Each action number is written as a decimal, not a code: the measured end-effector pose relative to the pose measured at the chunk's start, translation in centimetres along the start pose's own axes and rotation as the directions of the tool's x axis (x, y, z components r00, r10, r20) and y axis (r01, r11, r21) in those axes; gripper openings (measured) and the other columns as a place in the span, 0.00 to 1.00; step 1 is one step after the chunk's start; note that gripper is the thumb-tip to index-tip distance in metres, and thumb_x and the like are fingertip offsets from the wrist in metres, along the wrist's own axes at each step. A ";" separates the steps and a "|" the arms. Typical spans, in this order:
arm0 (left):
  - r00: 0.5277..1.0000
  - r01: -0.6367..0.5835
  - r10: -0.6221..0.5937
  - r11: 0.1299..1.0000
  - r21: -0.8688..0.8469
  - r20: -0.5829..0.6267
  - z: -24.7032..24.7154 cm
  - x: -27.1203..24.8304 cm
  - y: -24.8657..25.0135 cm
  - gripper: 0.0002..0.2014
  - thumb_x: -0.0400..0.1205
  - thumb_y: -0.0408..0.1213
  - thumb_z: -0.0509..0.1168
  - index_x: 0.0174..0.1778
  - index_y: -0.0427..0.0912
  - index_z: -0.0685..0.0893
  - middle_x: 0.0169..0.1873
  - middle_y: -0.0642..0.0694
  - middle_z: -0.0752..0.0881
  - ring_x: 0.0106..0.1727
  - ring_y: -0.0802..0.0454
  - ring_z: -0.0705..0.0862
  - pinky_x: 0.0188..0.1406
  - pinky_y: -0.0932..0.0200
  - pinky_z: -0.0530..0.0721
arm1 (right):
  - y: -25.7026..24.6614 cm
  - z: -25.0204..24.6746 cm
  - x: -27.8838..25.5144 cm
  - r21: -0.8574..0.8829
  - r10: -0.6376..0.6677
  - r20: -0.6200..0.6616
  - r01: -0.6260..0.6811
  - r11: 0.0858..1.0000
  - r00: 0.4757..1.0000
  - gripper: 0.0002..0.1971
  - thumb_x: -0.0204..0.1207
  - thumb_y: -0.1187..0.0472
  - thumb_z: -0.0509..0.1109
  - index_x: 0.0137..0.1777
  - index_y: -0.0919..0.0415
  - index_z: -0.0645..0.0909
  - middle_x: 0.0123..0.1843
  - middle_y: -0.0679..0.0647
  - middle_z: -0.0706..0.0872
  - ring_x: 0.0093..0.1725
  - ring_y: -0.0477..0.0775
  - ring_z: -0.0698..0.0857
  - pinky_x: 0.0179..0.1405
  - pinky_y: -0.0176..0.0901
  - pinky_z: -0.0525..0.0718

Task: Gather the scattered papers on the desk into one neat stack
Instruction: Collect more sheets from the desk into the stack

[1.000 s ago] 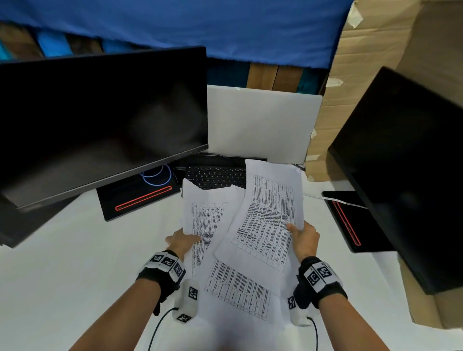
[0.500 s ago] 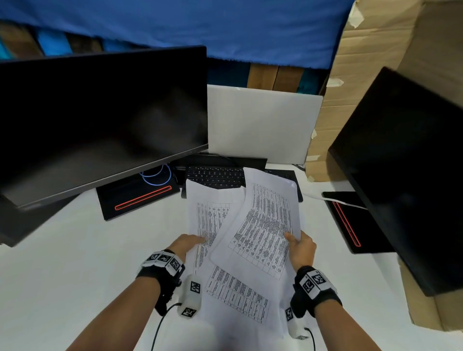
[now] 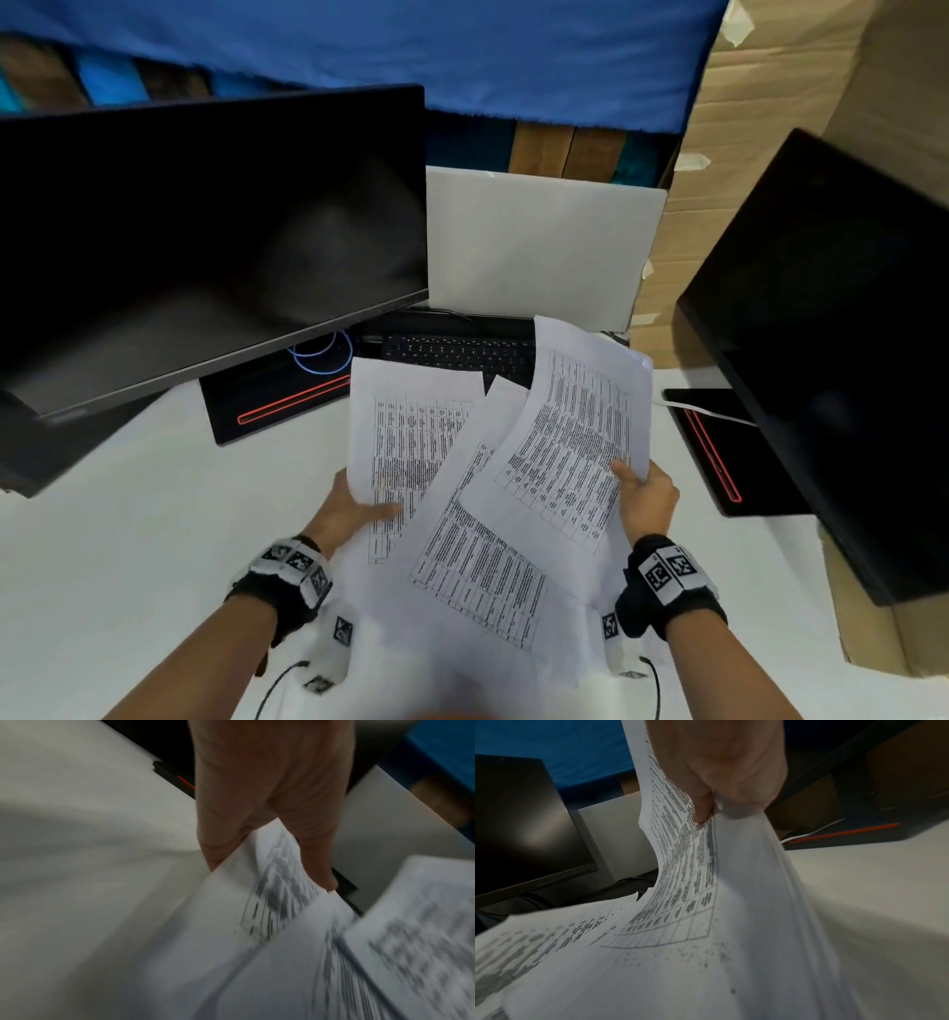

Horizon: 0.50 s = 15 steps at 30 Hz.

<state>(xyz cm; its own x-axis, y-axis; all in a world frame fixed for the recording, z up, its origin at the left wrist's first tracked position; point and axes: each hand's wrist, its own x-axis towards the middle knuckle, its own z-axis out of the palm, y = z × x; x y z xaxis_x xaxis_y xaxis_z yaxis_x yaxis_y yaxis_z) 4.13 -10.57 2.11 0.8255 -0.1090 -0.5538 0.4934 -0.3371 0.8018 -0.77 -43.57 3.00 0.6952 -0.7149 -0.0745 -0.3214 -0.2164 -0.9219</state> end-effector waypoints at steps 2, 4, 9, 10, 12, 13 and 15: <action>0.999 -0.015 0.013 0.999 0.034 0.044 1.4 -0.4 -1.7 0.59 0.62 0.27 0.79 0.79 0.40 0.43 0.77 0.38 0.64 0.77 0.42 0.65 0.76 0.47 0.63 | 0.2 0.1 -0.3 -0.017 0.002 -0.005 -0.002 1.000 1.000 0.12 0.75 0.70 0.68 0.56 0.76 0.82 0.56 0.73 0.86 0.48 0.53 0.80 0.52 0.40 0.77; 0.999 -0.026 0.023 0.997 0.069 0.047 2.8 -0.3 -2.8 0.63 0.60 0.24 0.79 0.79 0.43 0.38 0.79 0.38 0.62 0.78 0.41 0.63 0.78 0.47 0.61 | 0.2 0.6 -0.7 -0.013 0.004 0.004 -0.004 1.000 1.000 0.12 0.75 0.69 0.68 0.57 0.76 0.82 0.56 0.72 0.86 0.48 0.53 0.80 0.52 0.40 0.76; 0.987 -0.089 0.083 0.995 -0.039 -0.139 2.8 0.3 -2.1 0.58 0.65 0.26 0.77 0.79 0.47 0.40 0.75 0.31 0.67 0.76 0.38 0.66 0.76 0.46 0.63 | -0.3 1.2 -1.0 0.031 0.003 -0.014 -0.003 1.000 1.000 0.14 0.75 0.69 0.69 0.59 0.75 0.81 0.58 0.71 0.85 0.51 0.55 0.82 0.58 0.40 0.76; 0.988 -0.092 0.091 0.996 -0.001 -0.122 2.8 0.5 -2.2 0.59 0.64 0.27 0.78 0.79 0.46 0.39 0.76 0.31 0.66 0.77 0.38 0.65 0.76 0.46 0.62 | -0.4 1.2 -0.9 0.039 0.008 -0.021 -0.007 0.999 1.000 0.14 0.75 0.68 0.69 0.60 0.74 0.81 0.58 0.71 0.85 0.53 0.57 0.83 0.59 0.41 0.77; 0.995 -0.085 0.091 0.989 0.119 -0.045 3.4 0.3 -2.4 0.61 0.64 0.27 0.78 0.79 0.43 0.37 0.75 0.32 0.68 0.75 0.38 0.69 0.74 0.49 0.66 | -0.6 1.2 -0.8 0.041 0.009 -0.028 -0.008 0.999 1.000 0.14 0.75 0.68 0.69 0.60 0.74 0.81 0.59 0.71 0.85 0.56 0.63 0.84 0.59 0.43 0.78; 0.995 -0.085 0.091 0.985 0.150 -0.036 3.7 0.4 -2.7 0.58 0.64 0.25 0.77 0.79 0.40 0.40 0.68 0.32 0.75 0.68 0.39 0.75 0.68 0.53 0.73 | -0.7 1.1 -0.8 0.037 0.007 -0.032 -0.006 0.999 0.999 0.15 0.75 0.68 0.69 0.60 0.74 0.81 0.59 0.71 0.85 0.57 0.64 0.85 0.60 0.45 0.79; 0.990 -0.047 0.064 0.990 0.133 -0.124 3.4 0.9 -2.6 0.50 0.66 0.23 0.75 0.78 0.34 0.49 0.40 0.42 0.80 0.42 0.49 0.79 0.42 0.68 0.79 | -0.9 0.9 -0.8 0.036 0.012 -0.049 -0.010 0.999 0.999 0.15 0.75 0.68 0.69 0.60 0.74 0.81 0.59 0.71 0.85 0.57 0.65 0.85 0.62 0.49 0.80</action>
<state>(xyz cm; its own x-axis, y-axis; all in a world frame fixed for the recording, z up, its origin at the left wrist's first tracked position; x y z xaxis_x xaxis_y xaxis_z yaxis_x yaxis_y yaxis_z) 2.60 -12.98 -1.26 0.8828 -0.0135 -0.4695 0.4132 -0.4530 0.7900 -0.44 -42.24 3.60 0.6591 -0.7491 -0.0665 -0.3047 -0.1852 -0.9343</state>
